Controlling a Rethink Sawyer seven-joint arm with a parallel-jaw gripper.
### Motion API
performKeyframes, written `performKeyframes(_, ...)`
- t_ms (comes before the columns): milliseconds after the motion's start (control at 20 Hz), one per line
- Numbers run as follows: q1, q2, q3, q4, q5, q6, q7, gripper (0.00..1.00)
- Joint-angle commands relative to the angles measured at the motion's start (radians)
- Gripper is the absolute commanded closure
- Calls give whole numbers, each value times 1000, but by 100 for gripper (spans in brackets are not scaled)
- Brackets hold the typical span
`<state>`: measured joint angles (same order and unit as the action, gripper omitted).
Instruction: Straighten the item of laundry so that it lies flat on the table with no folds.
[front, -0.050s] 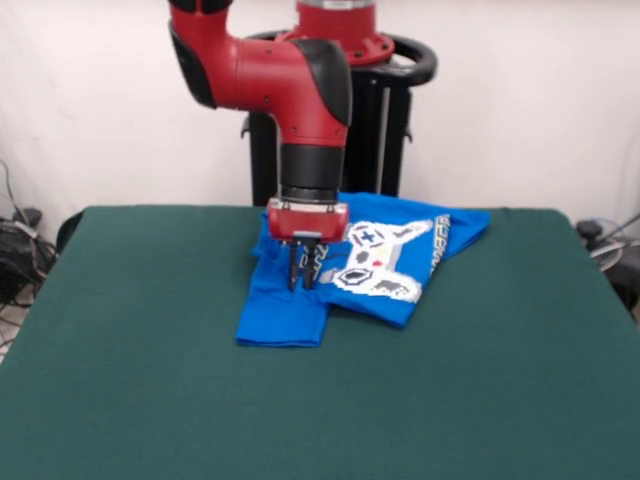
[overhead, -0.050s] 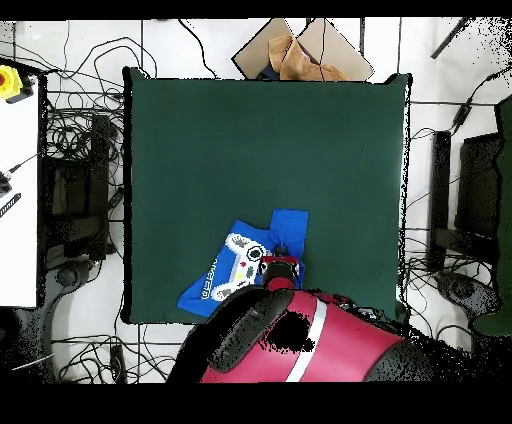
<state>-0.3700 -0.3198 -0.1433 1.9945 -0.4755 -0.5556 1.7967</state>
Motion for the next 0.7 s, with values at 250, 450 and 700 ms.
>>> performKeyframes(250, -108, 15, 119, -324, -49, 299, 13, 100)
performKeyframes(450, -199, 13, 222, -384, -170, 397, -30, 100)
performKeyframes(700, -252, -12, 293, -406, -247, 499, -58, 100)
